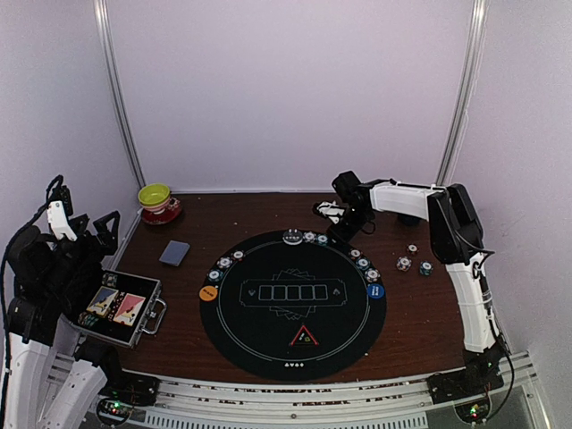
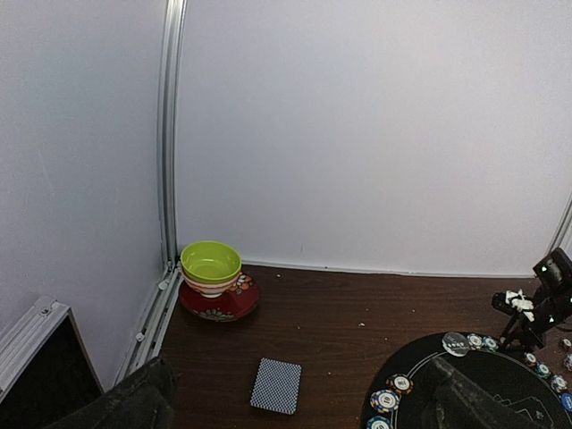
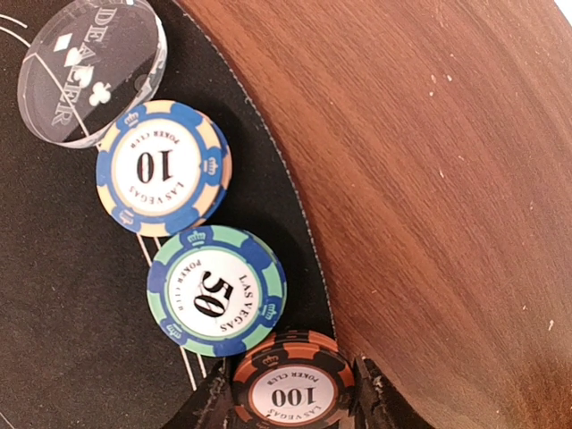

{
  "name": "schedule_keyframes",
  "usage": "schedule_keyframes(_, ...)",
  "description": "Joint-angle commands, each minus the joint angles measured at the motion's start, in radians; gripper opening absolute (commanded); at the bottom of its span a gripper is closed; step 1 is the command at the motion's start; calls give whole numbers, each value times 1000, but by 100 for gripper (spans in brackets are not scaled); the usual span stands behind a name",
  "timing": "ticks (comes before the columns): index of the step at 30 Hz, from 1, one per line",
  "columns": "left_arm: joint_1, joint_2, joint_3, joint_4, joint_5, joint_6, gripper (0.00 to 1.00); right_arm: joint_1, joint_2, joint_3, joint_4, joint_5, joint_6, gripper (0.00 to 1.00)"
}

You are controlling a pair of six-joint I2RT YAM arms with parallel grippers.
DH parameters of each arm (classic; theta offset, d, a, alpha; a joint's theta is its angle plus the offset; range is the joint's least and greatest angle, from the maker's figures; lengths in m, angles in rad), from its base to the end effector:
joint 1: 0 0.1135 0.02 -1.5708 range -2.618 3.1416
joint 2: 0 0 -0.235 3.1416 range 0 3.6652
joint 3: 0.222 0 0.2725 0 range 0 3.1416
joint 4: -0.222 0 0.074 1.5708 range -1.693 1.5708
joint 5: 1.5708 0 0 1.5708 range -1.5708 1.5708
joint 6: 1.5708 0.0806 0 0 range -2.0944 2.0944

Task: Distribute texas hold em gaming equipment
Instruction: Place the poker chips pile in the dealer area.

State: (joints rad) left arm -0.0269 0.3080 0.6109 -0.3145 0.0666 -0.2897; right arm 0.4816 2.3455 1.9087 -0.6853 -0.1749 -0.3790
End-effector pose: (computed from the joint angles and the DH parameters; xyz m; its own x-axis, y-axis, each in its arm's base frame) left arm 0.1861 -0.0104 0.3195 -0.0378 -0.2841 -0.9580 0.0862 0.9542 -0.2864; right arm 0.4518 0.2520 0.0852 -0.5484 -0.6977 -0.4610 -0.7814 0.6239 -0.0148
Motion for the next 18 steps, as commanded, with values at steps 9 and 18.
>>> schedule_keyframes(9, 9, -9, -2, 41, 2, 4, 98, 15, -46, 28, -49, 5, -15, 70)
schedule_keyframes(18, 9, -6, -2, 40, 1, 4, 98, 15, -306, -45, -24, 29, -22, 99)
